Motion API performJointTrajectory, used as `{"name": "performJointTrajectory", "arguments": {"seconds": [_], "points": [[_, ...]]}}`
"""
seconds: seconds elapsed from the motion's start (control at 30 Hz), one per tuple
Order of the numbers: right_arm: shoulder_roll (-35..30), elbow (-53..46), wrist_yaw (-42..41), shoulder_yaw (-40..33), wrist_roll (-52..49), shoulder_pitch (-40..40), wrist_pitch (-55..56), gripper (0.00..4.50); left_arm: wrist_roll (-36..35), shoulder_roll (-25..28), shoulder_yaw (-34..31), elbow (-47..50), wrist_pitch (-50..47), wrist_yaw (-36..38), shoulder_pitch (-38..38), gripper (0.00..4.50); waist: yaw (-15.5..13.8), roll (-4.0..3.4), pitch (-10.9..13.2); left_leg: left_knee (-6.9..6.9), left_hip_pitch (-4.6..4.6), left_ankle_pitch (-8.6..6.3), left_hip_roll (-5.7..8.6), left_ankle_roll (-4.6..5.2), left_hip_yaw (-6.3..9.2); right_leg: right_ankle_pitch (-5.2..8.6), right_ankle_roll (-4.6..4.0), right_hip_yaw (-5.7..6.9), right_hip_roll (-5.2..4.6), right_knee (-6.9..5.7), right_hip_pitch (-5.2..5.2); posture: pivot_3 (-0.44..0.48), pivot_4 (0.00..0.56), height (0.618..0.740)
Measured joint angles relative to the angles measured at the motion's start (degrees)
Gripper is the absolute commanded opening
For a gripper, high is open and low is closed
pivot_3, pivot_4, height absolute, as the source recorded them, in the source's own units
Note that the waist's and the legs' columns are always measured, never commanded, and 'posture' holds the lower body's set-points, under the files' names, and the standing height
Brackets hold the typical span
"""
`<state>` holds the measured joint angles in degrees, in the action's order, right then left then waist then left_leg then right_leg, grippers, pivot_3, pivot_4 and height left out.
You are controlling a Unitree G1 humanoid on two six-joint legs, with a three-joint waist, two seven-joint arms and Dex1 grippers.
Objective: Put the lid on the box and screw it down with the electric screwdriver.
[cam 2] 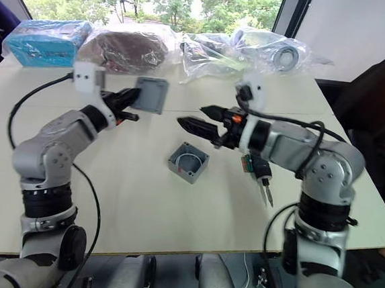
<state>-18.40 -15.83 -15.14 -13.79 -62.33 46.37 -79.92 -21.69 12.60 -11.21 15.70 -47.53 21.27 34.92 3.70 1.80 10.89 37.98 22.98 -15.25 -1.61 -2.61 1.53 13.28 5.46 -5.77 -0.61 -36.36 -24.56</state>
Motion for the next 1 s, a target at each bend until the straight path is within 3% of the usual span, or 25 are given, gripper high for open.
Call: {"name": "performJointTrajectory", "arguments": {"seconds": [0.37,0.47,0.8,0.83,0.97,1.0], "points": [[7.9,5.3,14.8,-3.6,-4.9,3.1,-4.7,4.5,0.0,1.3,5.5,-2.2,8.5,2.9,-0.5,0.03,0.2,-0.04,0.0,0.0,0.4,0.0,0.0,0.0,0.02,-0.06,0.11,0.04,-0.01,0.04,-0.37,0.0,0.15,0.74],[8.1,5.9,16.1,-3.7,-5.5,3.2,-4.7,3.83,0.0,2.2,5.9,-2.2,9.1,3.3,-1.0,0.0,0.3,-0.06,0.0,0.0,0.38,0.0,0.0,0.01,0.02,-0.06,0.11,0.04,0.0,0.04,-0.37,0.0,0.15,0.74],[7.2,7.6,18.5,-4.7,-5.3,3.1,-4.6,0.36,-0.4,3.5,5.9,-0.7,10.3,3.7,-2.1,0.0,0.3,-0.07,0.0,-0.01,0.4,0.0,-0.01,0.01,0.03,-0.05,0.12,0.05,0.01,0.06,-0.37,0.0,0.15,0.74],[7.2,7.8,18.5,-4.8,-5.3,3.1,-4.6,0.19,-0.4,4.0,5.9,-0.2,10.6,3.7,-2.1,0.0,0.3,-0.1,0.0,-0.01,0.4,0.0,-0.01,0.01,0.03,-0.05,0.12,0.06,0.01,0.06,-0.38,0.0,0.15,0.74],[7.2,7.9,18.5,-4.5,-5.4,3.1,-4.5,0.18,-0.5,4.5,5.9,0.2,10.4,3.9,-2.6,0.0,0.3,-0.16,0.0,-0.01,0.4,0.0,-0.01,0.01,0.03,-0.06,0.12,0.06,0.01,0.05,-0.37,0.0,0.15,0.74],[7.2,7.9,18.5,-4.4,-5.4,3.1,-4.5,0.18,-0.7,4.7,6.0,0.3,10.2,3.9,-2.6,0.33,0.3,-0.16,0.0,-0.01,0.4,0.0,-0.01,0.01,0.03,-0.06,0.12,0.06,0.01,0.06,-0.37,0.0,0.15,0.74]]}}
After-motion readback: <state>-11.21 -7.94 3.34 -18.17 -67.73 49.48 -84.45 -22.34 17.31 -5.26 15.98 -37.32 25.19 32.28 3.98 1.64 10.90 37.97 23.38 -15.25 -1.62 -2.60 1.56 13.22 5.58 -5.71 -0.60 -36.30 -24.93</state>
